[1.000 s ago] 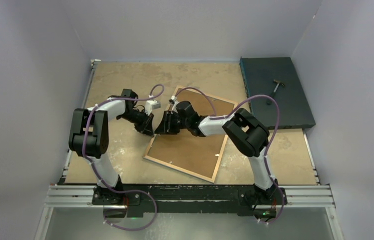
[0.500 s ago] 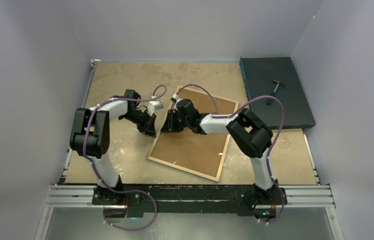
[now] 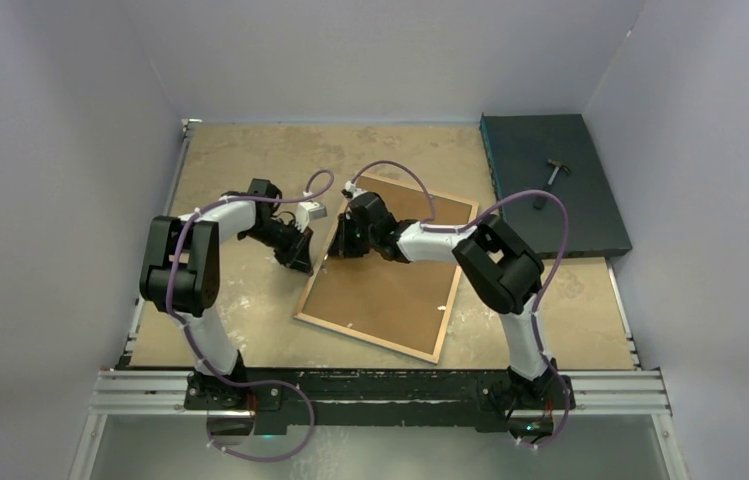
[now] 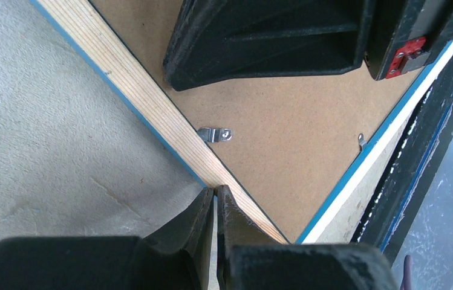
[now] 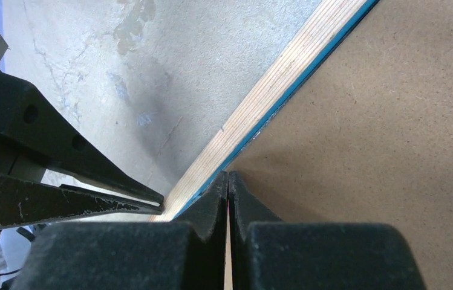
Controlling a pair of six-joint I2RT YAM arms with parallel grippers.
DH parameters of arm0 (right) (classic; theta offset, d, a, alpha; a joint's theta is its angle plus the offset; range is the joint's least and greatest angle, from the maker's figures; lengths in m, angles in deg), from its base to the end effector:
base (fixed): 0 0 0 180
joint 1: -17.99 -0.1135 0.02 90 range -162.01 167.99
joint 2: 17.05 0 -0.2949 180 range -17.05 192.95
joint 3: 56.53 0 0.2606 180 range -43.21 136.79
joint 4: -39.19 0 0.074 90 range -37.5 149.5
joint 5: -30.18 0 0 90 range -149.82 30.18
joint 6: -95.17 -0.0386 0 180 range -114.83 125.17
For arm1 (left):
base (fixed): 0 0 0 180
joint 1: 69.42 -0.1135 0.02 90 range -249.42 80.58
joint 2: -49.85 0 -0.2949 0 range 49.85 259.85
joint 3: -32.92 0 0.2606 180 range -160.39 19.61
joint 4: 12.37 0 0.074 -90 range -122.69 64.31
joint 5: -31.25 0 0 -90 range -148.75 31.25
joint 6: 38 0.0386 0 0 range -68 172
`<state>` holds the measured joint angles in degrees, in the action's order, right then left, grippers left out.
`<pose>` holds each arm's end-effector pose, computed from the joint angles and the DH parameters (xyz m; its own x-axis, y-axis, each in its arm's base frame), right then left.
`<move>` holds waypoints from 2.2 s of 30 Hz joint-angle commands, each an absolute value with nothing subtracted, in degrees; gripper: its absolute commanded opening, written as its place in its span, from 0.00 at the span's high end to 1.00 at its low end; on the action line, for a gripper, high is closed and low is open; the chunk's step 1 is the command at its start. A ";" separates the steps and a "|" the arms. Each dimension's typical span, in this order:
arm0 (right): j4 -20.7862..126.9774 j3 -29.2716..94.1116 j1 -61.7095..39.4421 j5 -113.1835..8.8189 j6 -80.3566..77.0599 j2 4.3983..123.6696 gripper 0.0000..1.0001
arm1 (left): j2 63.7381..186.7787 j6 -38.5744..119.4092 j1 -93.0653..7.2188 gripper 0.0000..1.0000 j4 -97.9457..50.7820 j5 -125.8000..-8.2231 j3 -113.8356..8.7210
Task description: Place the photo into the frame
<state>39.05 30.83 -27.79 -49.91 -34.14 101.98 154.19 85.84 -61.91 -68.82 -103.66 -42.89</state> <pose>0.3303 0.3489 0.1759 -0.7942 0.0787 -0.6025 -0.3943 0.6876 0.6096 0.3245 -0.0703 0.1738 -0.7347 0.4947 -0.4643 0.6777 0.5040 -0.5354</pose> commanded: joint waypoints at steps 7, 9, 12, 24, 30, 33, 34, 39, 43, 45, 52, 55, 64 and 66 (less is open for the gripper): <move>36.77 25.62 -29.20 -50.35 -34.97 106.00 1.00 | 155.86 85.42 -61.51 0.97 -66.35 -106.67 -43.34; 36.19 23.57 -29.47 -50.41 -35.22 106.26 1.00 | 155.72 85.39 -61.49 0.96 -66.34 -106.74 -43.40; 36.13 21.46 -29.90 -50.50 -35.11 105.94 1.00 | 155.53 85.25 -61.35 0.97 -66.47 -106.98 -43.42; 32.12 16.35 -30.04 -41.87 -36.53 101.69 0.75 | 155.01 84.07 -60.55 0.96 -65.33 -106.41 -42.63; 30.34 15.17 -30.50 -39.80 -36.77 100.22 0.77 | 154.89 83.75 -60.46 0.96 -65.09 -106.21 -42.60; 29.13 15.54 -31.25 -38.83 -36.26 100.26 0.81 | 154.89 83.61 -60.45 0.96 -64.94 -106.14 -42.64; 29.19 16.09 -31.43 -38.45 -35.86 100.48 0.83 | 154.96 83.61 -60.41 0.96 -64.87 -106.19 -42.63; 30.15 20.26 -32.22 -37.05 -32.20 101.61 0.83 | 155.01 83.63 -60.20 0.97 -64.57 -106.42 -42.34; 33.24 24.73 -32.34 -34.15 -25.64 102.79 0.82 | 155.20 83.72 -60.10 0.97 -64.58 -106.42 -42.29; 35.66 26.65 -32.31 -32.95 -22.22 103.20 0.82 | 155.31 83.70 -60.02 0.97 -64.53 -106.49 -42.33; 40.60 28.00 -32.38 -29.79 -17.17 103.56 0.81 | 154.82 83.81 -60.00 0.97 -65.27 -106.05 -42.81; 40.91 27.78 -30.89 -32.36 -19.09 101.16 0.67 | 154.05 82.67 -60.32 0.96 -65.56 -105.04 -44.10; 33.19 24.82 -17.60 -33.07 -31.25 93.36 0.39 | 153.44 72.26 -62.15 0.86 -60.06 -102.16 -51.42; 33.46 25.41 -15.99 -33.23 -32.36 93.76 0.38 | 154.34 69.56 -62.21 0.85 -57.84 -102.09 -53.09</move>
<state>35.40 24.84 -19.87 -33.26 -27.96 96.77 154.40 76.12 -61.81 -64.30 -102.10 -48.81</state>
